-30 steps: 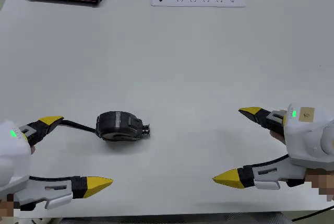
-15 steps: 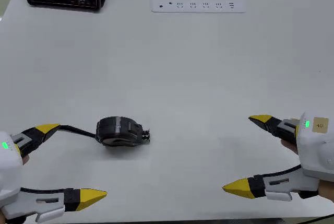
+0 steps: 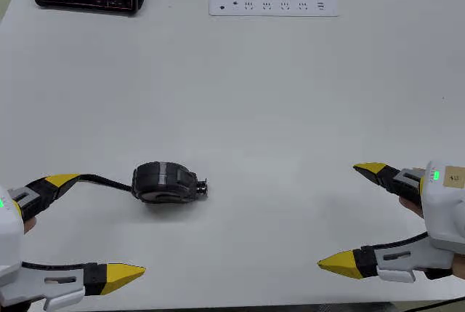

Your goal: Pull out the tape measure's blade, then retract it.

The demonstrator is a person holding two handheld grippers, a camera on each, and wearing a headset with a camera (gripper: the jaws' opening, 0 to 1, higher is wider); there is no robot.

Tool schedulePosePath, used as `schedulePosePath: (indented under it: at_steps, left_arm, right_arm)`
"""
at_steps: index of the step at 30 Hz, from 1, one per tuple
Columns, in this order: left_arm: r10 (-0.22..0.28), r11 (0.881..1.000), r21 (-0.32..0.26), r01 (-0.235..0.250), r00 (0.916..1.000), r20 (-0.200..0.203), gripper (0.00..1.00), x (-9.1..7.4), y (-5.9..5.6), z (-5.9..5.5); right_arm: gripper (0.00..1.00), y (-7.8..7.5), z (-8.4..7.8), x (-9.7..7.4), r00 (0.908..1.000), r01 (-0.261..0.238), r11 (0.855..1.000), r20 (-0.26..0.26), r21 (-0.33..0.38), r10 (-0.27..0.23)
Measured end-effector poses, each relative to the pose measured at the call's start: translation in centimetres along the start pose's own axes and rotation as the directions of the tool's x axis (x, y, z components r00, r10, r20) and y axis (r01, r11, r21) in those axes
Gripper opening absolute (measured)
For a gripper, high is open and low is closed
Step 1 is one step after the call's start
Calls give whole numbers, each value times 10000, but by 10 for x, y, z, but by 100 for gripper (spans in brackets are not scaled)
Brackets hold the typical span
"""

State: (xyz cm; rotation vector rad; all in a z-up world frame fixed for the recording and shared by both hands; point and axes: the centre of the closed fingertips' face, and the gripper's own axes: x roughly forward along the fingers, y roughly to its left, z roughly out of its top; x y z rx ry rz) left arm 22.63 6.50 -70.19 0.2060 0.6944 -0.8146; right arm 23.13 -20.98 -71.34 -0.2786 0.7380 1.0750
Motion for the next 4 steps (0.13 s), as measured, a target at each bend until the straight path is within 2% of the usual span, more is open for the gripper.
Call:
schedulePosePath:
  at_steps: [4]
  left_arm:
    - [-28,10000,-59,28,10000,-33,99,-1,0,-2]
  right_arm:
    - [97,0,0,0,10000,-2,10000,-36,-9,2]
